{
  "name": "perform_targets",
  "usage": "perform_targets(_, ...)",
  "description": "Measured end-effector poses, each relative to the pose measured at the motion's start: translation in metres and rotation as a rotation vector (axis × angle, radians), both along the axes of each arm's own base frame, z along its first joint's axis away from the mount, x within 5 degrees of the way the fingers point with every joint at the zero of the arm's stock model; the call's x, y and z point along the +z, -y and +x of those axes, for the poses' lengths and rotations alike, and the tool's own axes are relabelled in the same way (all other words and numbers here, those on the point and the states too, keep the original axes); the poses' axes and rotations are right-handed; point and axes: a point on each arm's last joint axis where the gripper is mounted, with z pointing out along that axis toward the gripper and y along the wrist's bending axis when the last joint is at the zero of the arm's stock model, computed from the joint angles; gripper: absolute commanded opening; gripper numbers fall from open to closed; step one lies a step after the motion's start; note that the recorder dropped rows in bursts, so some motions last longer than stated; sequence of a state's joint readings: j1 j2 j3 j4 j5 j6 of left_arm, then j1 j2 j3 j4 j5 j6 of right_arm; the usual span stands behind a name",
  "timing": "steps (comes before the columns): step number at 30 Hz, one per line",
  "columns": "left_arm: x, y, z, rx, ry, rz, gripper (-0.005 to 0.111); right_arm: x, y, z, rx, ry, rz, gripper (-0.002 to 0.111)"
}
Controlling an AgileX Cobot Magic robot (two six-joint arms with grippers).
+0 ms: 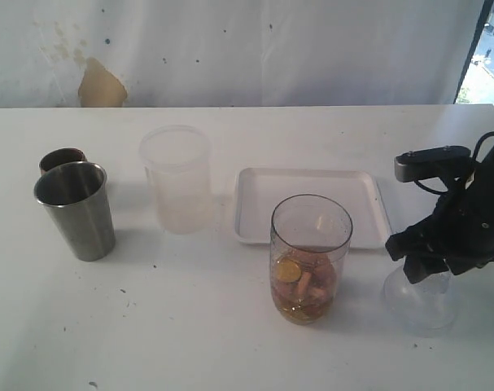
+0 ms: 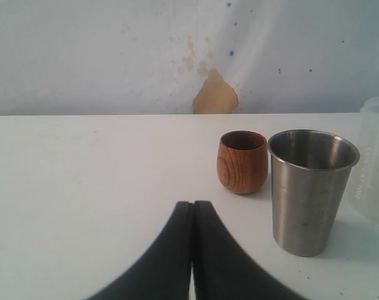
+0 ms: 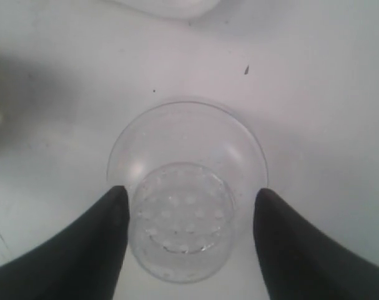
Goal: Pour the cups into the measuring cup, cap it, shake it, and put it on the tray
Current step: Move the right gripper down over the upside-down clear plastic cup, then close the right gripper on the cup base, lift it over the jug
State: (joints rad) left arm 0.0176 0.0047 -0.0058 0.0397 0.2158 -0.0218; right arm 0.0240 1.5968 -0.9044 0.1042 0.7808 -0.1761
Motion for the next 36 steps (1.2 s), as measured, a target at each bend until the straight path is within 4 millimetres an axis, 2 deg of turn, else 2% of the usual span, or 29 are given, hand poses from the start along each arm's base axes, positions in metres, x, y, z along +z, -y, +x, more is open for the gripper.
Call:
perform_targets(11, 0.000, 0.000, 0.000, 0.000, 0.000, 0.000, 0.000, -0.002, -0.001, -0.003, -0.009, -0.026, 0.016, 0.053)
perform_targets(16, 0.000, 0.000, 0.000, 0.000, 0.000, 0.000, 0.000, -0.002, -0.001, -0.003, -0.010, -0.031, 0.018, 0.029)
perform_targets(20, 0.000, 0.000, 0.000, 0.000, 0.000, 0.000, 0.000, -0.002, -0.001, -0.004, -0.007, -0.033, 0.015, 0.000)
perform_targets(25, 0.000, 0.000, 0.000, 0.000, 0.000, 0.000, 0.000, 0.004, -0.001, -0.004, 0.018, -0.075, -0.004, 0.000)
perform_targets(28, 0.000, 0.000, 0.000, 0.000, 0.000, 0.000, 0.000, 0.023, -0.002, -0.001, 0.027, -0.084, -0.002, 0.000)
perform_targets(33, 0.000, 0.000, 0.000, 0.000, 0.000, 0.000, 0.000, 0.076, -0.002, 0.007, 0.040, -0.062, 0.001, 0.000)
perform_targets(36, 0.000, 0.000, 0.000, 0.000, 0.000, 0.000, 0.000, 0.107, -0.002, 0.011, 0.022, 0.022, 0.002, 0.000)
